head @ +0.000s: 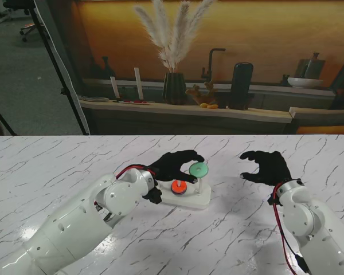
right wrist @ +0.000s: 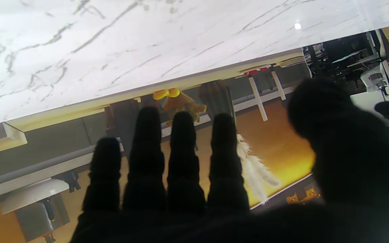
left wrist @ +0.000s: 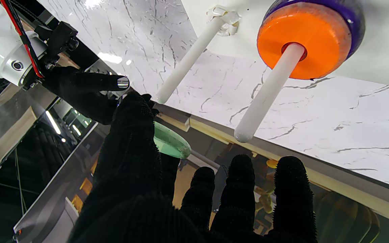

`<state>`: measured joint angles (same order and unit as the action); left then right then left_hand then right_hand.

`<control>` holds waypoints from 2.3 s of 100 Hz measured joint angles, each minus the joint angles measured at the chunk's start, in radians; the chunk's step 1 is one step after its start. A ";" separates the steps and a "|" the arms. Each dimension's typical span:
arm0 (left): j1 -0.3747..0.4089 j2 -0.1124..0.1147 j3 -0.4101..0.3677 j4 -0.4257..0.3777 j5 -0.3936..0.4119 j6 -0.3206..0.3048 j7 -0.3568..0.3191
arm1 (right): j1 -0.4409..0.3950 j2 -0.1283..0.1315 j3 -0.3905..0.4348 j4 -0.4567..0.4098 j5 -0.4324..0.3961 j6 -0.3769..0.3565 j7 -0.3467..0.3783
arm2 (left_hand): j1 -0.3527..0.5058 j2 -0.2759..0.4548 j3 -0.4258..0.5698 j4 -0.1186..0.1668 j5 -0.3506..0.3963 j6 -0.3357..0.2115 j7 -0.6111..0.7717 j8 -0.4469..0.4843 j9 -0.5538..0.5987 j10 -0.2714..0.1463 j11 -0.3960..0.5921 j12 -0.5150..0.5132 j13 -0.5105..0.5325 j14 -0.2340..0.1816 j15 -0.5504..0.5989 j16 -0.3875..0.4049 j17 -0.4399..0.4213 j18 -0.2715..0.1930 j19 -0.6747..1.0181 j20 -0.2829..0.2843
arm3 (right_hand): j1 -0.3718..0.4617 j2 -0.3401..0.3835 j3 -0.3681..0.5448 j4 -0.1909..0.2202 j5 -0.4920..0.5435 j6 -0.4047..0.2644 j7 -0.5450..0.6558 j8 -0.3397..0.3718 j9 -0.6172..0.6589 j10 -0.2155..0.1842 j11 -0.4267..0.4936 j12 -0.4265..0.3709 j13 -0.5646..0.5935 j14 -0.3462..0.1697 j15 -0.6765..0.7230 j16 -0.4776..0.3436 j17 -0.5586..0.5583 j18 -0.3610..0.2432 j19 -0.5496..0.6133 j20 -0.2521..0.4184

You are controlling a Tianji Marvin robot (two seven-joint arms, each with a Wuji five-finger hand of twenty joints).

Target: Move the three rings of the Hanoi Tower from the left rod to the right rod

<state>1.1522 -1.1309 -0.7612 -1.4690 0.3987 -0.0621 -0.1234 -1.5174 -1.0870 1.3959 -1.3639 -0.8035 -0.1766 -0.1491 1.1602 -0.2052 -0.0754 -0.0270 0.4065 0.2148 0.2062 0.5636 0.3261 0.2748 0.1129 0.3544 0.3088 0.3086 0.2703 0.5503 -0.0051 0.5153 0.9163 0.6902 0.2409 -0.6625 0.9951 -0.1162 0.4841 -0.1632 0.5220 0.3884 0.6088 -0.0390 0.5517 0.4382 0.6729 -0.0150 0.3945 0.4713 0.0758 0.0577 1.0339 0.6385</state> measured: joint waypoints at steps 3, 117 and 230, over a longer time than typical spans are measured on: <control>-0.001 0.000 0.002 0.001 0.000 0.000 0.000 | 0.000 0.000 0.001 0.001 0.000 0.001 0.000 | 0.000 0.000 0.000 0.000 0.000 0.000 0.000 0.000 0.000 0.000 0.000 0.000 0.000 0.000 0.000 0.000 0.000 0.000 0.000 0.000 | 0.000 0.000 0.000 0.000 0.000 0.000 0.000 0.000 0.000 0.000 0.000 0.000 0.000 0.000 0.000 0.000 0.000 0.000 0.000 0.000; -0.016 -0.007 0.044 0.036 -0.016 0.002 -0.007 | -0.012 0.002 0.021 0.001 0.000 0.017 0.003 | 0.011 0.000 0.000 0.000 0.001 0.000 0.026 0.000 0.000 0.000 0.000 0.000 0.000 0.000 0.000 0.001 -0.001 0.000 0.000 0.000 | 0.001 0.009 0.000 0.000 0.000 0.000 0.000 0.000 0.000 0.000 0.000 0.000 0.000 0.000 0.000 0.000 0.000 0.000 0.000 -0.001; -0.026 0.004 0.050 0.055 -0.016 -0.025 -0.063 | -0.012 0.002 0.018 0.006 0.004 0.020 -0.001 | -0.073 -0.160 0.178 0.036 -0.044 -0.008 -0.093 -0.148 -0.103 0.001 -0.059 -0.022 -0.083 0.000 -0.100 -0.070 -0.071 0.000 -0.196 -0.081 | 0.001 0.009 0.000 0.000 0.000 0.000 0.000 0.000 0.000 0.000 0.000 0.000 0.000 0.000 0.000 0.000 0.000 0.000 0.000 -0.001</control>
<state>1.1265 -1.1273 -0.7112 -1.4144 0.3831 -0.0872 -0.1863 -1.5295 -1.0849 1.4140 -1.3578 -0.7997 -0.1568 -0.1502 1.0873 -0.3648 0.1028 0.0094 0.3627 0.2069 0.1133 0.4152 0.2228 0.2759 0.0535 0.3321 0.2255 0.3086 0.1704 0.4806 -0.0757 0.5156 0.7202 0.6093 0.2415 -0.6535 0.9951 -0.1161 0.4841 -0.1632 0.5220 0.3885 0.6087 -0.0390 0.5515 0.4380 0.6729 -0.0150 0.3945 0.4713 0.0758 0.0577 1.0338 0.6370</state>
